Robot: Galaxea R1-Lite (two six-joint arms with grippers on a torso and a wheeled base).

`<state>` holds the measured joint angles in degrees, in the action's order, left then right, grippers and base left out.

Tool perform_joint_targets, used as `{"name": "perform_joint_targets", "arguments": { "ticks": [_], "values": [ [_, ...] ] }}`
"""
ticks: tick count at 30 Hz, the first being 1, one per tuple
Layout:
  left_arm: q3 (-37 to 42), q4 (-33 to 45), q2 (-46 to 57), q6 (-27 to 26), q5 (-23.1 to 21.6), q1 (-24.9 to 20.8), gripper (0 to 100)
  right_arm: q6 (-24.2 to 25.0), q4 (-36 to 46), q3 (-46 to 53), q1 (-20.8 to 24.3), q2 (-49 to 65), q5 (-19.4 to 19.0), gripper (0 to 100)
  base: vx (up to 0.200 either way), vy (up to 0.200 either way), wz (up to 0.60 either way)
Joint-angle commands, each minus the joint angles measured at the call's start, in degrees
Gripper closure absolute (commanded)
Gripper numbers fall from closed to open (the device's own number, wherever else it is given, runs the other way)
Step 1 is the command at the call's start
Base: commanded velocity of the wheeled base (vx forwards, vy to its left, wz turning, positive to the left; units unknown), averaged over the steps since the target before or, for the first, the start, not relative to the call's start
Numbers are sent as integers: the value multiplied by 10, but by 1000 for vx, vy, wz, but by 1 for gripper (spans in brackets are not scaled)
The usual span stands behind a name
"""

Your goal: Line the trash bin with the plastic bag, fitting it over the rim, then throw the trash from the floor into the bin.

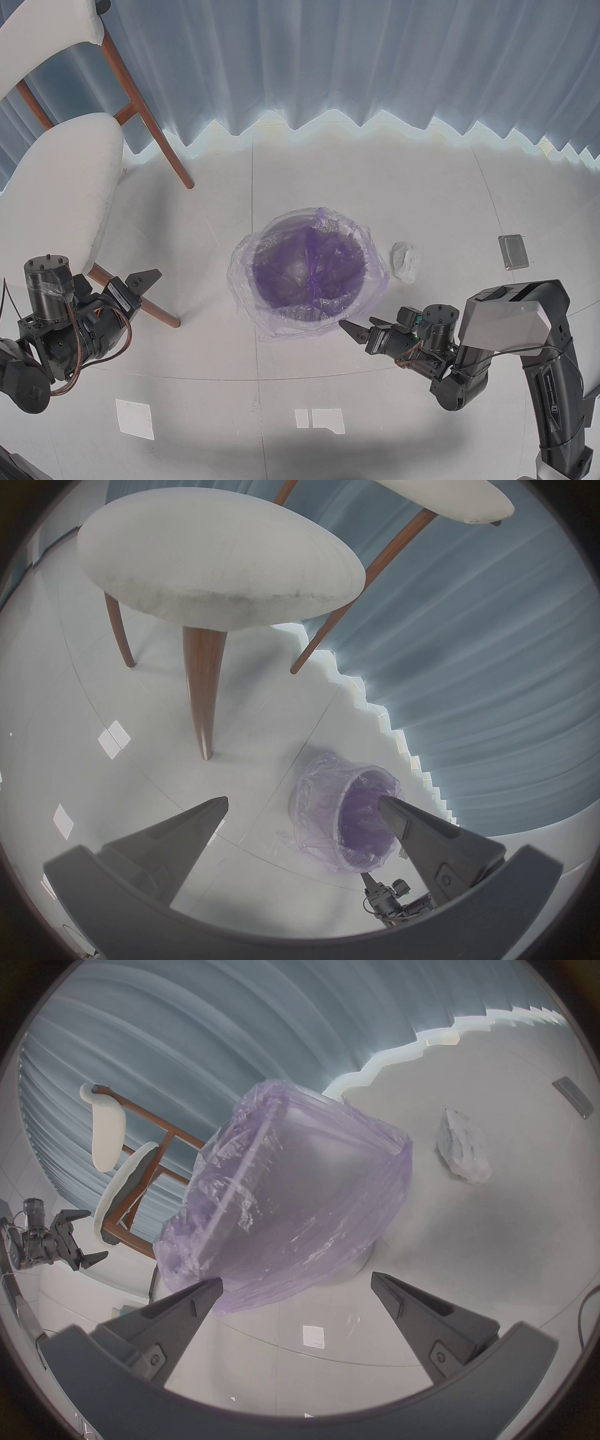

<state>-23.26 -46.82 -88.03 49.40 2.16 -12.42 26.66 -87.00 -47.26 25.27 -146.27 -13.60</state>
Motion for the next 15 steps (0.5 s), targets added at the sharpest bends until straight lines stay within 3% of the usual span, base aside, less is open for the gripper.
{"name": "perform_joint_targets", "arguments": {
  "ticks": [1, 15],
  "values": [
    [1, 0, 0, 0, 0, 1, 0, 1, 25, -27, -1, -1, 0, 0, 0, 0, 0],
    [3, 1, 15, 0, 3, 13, 0, 1, 118, -114, -4, -47, 20, 0, 0, 0, 0]
  ]
}}
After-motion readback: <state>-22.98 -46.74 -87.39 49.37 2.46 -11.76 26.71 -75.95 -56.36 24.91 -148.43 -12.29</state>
